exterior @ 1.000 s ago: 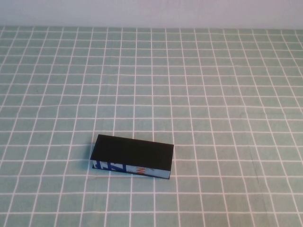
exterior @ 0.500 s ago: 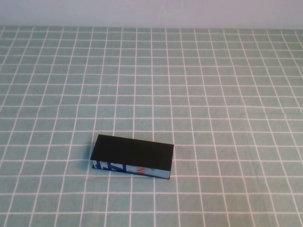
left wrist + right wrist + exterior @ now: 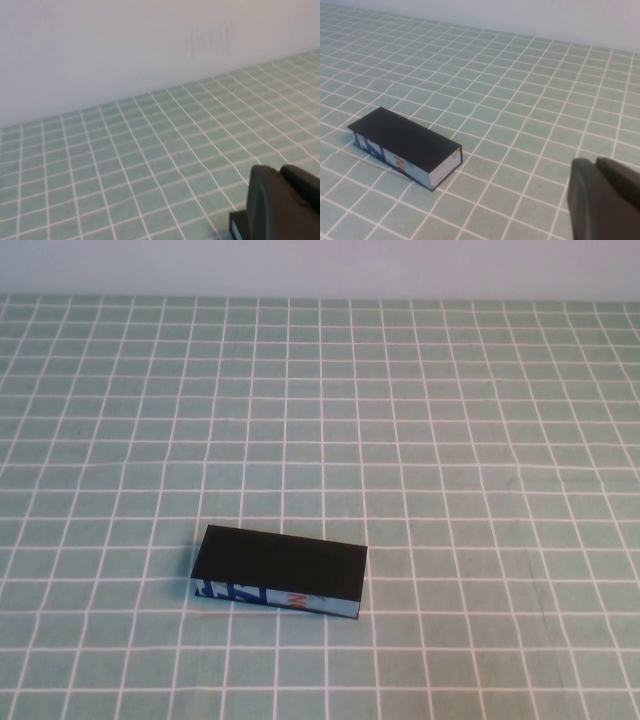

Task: Return glasses to glasses case

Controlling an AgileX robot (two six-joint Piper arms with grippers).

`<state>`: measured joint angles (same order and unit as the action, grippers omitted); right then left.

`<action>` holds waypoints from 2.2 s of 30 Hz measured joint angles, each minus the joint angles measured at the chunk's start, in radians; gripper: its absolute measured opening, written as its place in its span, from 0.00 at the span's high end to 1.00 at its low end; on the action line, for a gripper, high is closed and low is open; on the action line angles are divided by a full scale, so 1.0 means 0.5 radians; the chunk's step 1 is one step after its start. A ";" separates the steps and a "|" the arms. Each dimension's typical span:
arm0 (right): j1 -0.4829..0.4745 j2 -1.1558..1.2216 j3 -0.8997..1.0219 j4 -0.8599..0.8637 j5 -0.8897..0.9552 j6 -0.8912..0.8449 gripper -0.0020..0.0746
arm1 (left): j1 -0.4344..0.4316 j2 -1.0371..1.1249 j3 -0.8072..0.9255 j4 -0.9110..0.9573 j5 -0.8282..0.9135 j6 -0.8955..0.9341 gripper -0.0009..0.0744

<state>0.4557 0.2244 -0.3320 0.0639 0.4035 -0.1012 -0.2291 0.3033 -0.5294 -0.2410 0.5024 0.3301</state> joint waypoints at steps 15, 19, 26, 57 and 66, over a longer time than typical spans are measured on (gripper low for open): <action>0.000 0.000 0.000 0.000 0.001 0.000 0.99 | 0.041 -0.619 1.054 0.692 -0.562 -0.964 0.99; 0.000 0.000 0.000 0.000 0.004 0.000 0.99 | 0.112 -0.623 1.106 0.692 -0.426 -1.021 0.99; 0.000 0.000 0.000 0.004 0.004 0.000 0.99 | 0.139 -0.623 1.107 0.692 -0.293 -1.035 0.99; 0.000 0.000 0.000 0.004 0.005 0.000 0.99 | 0.139 -0.627 1.107 0.692 -0.290 -1.036 0.99; -0.274 -0.181 0.004 -0.037 0.005 0.000 0.99 | 0.139 -0.627 1.107 0.692 -0.290 -1.036 0.99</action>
<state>0.3186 0.1337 -0.3300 0.0452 0.4058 -0.1012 -0.1596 -0.0102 0.0241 0.1052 0.3575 -0.1881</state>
